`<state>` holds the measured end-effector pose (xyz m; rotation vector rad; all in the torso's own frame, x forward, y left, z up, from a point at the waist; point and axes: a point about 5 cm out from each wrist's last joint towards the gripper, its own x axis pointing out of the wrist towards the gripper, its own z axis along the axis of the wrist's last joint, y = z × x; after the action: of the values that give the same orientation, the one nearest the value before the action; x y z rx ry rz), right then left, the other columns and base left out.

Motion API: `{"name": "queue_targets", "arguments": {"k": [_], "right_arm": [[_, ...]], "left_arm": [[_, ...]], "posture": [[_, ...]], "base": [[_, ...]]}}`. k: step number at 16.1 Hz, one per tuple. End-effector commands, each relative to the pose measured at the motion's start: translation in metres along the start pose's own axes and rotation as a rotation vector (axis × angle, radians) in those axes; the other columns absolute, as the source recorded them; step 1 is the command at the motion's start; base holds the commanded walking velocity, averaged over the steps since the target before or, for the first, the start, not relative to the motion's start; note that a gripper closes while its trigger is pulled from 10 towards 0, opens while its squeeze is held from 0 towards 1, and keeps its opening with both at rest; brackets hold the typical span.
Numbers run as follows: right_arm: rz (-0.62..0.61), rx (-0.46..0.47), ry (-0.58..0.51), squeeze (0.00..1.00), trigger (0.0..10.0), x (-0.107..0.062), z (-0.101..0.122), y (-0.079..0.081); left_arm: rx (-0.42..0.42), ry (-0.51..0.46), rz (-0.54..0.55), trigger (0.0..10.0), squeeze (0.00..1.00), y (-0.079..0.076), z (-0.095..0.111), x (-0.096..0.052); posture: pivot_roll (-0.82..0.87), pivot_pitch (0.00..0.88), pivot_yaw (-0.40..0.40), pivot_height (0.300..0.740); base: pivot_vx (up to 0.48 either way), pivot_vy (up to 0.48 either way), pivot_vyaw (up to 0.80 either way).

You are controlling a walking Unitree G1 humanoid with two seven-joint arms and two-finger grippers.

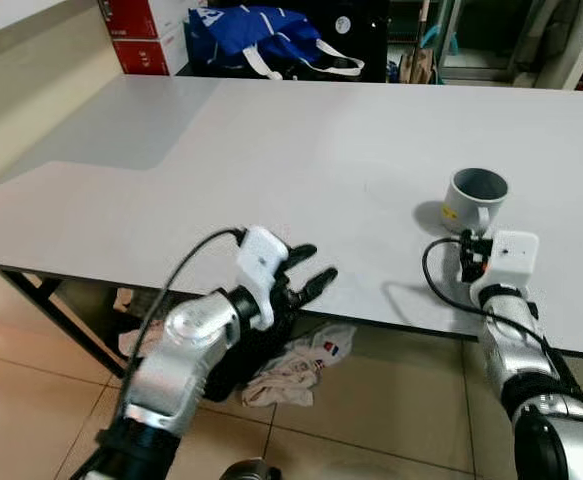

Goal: Setting the table

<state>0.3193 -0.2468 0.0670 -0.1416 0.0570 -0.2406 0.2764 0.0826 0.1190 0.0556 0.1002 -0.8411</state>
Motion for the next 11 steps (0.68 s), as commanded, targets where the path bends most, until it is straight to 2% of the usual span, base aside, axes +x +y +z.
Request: {"name": "queue_targets", "arguments": {"k": [1, 2, 3, 4, 5, 6, 8, 9, 11], "right_arm": [[0.013, -0.019, -0.052, 0.0, 10.0, 0.001, 0.007, 0.003], [0.014, -0.018, -0.073, 0.0, 10.0, 0.0, 0.009, 0.003], [0.011, -0.025, -0.142, 0.0, 10.0, -0.001, 0.019, 0.001], [0.003, -0.02, -0.242, 0.0, 10.0, -0.006, 0.036, -0.003], [0.0, -0.018, -0.294, 0.0, 10.0, -0.016, 0.046, -0.009], [-0.005, -0.02, -0.3, 0.0, 10.0, -0.022, 0.046, -0.013], [-0.081, -0.012, -0.299, 0.0, 10.0, -0.052, 0.041, -0.031], [-0.098, -0.011, -0.28, 0.0, 10.0, -0.068, 0.033, -0.035], [-0.09, -0.013, -0.245, 0.0, 10.0, -0.084, 0.028, -0.033]], "left_arm": [[0.043, 0.008, 0.027, 10.0, 0.0, 0.004, -0.001, -0.001], [0.047, 0.004, 0.037, 10.0, 0.0, 0.004, 0.0, 0.0], [0.054, -0.01, 0.048, 10.0, 0.0, 0.005, 0.003, 0.002], [0.058, -0.048, 0.058, 10.0, 0.0, 0.007, 0.009, 0.003], [0.057, -0.064, 0.081, 10.0, 0.0, 0.01, 0.01, 0.006], [0.055, -0.062, 0.096, 10.0, 0.0, 0.012, 0.009, 0.007], [0.031, -0.033, 0.211, 10.0, 0.0, 0.021, 0.002, 0.01], [0.009, -0.025, 0.293, 10.0, 0.0, 0.028, -0.001, 0.011], [-0.015, -0.021, 0.365, 10.0, 0.0, 0.034, -0.004, 0.011]], "posture": [[0.11, 0.0, 0.094, 0.735], [0.11, 0.0, 0.093, 0.735], [0.09, 0.0, 0.084, 0.735], [0.09, 0.0, 0.08, 0.735], [0.07, 0.0, 0.075, 0.735], [0.06, 0.0, 0.074, 0.735], [0.03, 0.0, 0.077, 0.735], [0.01, 0.0, 0.082, 0.735], [0.01, 0.0, 0.086, 0.735]], "base": [[0.0, 0.0, 0.0], [0.0, 0.0, 0.0], [0.0, 0.0, 0.0], [0.0, 0.0, 0.0], [0.0, 0.0, 0.0], [0.0, 0.0, 0.0], [0.0, 0.0, 0.0], [0.0, 0.0, 0.0], [0.0, 0.0, 0.0]]}}
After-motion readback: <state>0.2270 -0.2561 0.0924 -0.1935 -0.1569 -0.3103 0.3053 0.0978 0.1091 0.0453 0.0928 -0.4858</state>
